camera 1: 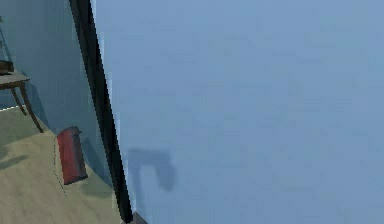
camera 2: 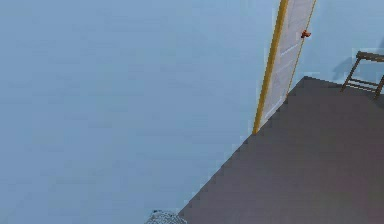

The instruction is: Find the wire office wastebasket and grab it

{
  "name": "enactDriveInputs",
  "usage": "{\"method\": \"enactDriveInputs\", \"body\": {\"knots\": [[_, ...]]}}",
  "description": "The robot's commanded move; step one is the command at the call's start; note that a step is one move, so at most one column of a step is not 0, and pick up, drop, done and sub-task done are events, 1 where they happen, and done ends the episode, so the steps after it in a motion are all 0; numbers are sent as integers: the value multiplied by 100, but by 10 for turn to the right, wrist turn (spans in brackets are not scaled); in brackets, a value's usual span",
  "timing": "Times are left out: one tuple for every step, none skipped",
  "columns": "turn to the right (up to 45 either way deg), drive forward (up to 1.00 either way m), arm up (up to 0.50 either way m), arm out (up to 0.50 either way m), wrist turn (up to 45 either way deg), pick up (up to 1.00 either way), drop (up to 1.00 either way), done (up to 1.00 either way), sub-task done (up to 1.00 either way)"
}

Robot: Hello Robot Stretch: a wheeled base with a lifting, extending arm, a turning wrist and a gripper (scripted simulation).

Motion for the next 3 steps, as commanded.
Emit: {"method": "enactDriveInputs", "body": {"knots": [[0, 0, 0, 0, 450, 0, 0, 0, 0], [0, 0, 0, 0, 180, 0, 0, 0, 0], [0, 0, 0, 0, 0, 100, 0, 0, 0]]}}
